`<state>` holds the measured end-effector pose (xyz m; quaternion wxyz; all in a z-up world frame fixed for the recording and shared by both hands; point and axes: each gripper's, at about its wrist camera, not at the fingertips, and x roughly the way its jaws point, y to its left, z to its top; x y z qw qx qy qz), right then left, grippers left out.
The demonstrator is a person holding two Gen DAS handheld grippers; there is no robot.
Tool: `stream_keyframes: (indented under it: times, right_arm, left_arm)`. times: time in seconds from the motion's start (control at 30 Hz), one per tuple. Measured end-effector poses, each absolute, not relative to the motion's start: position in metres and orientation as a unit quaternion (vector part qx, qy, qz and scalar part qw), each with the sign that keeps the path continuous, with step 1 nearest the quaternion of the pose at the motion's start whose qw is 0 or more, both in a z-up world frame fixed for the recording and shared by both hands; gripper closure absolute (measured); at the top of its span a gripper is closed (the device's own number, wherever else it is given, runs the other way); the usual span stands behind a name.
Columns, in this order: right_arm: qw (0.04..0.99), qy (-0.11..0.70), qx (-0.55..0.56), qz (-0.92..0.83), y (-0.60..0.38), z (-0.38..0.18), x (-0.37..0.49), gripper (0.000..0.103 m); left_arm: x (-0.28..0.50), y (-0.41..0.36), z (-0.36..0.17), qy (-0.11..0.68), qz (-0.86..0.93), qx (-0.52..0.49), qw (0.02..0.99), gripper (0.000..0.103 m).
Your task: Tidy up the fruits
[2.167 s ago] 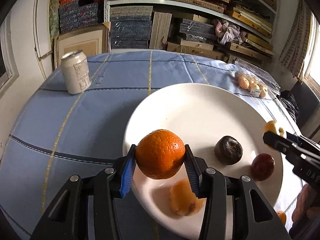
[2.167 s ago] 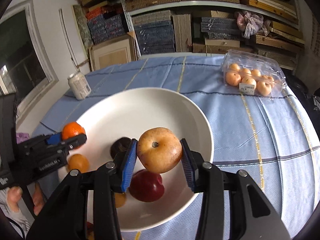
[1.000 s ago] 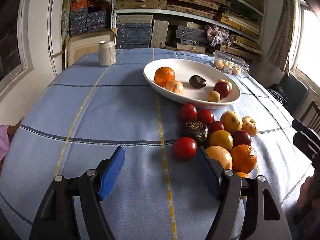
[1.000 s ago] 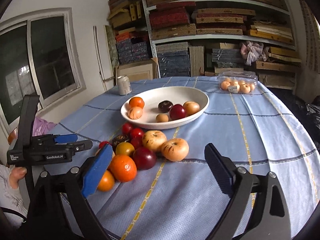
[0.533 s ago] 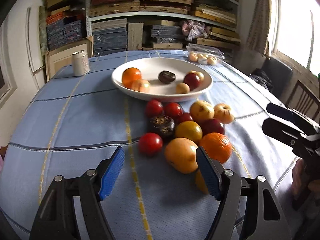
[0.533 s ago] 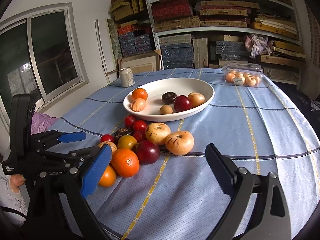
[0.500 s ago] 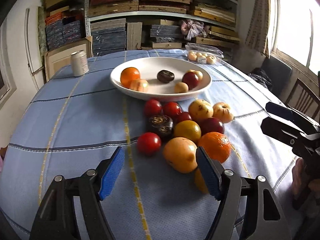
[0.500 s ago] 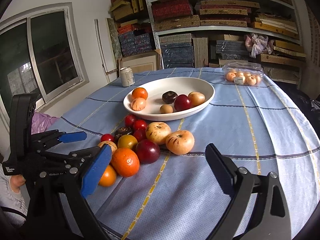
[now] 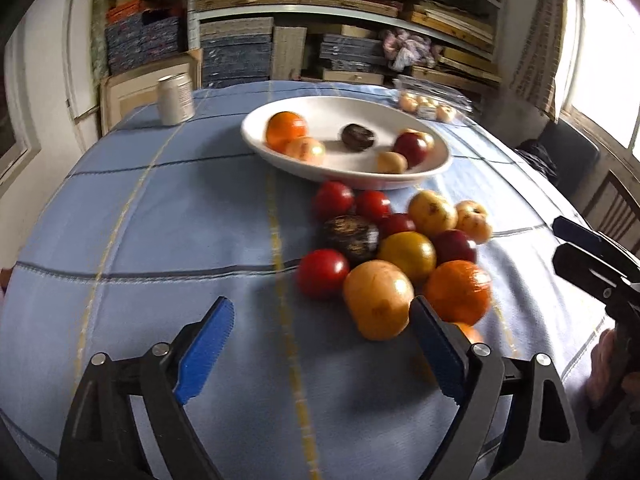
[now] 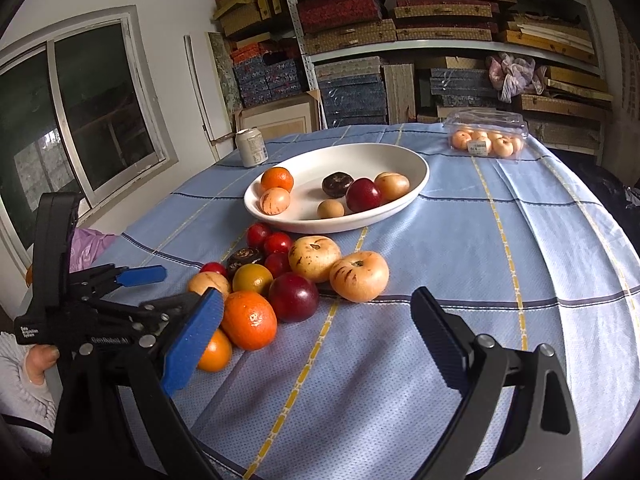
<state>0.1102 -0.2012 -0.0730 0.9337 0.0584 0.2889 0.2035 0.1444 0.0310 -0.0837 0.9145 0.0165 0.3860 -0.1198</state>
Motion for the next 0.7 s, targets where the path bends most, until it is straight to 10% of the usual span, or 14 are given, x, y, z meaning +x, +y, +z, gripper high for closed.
stream_keyframes:
  times: [0.7]
  right_arm:
    - [0.931, 0.292, 0.063, 0.208, -0.203, -0.074, 0.111, 0.011]
  left_arm:
    - [0.147, 0.021, -0.085, 0.386, -0.117, 0.035, 0.914, 0.014]
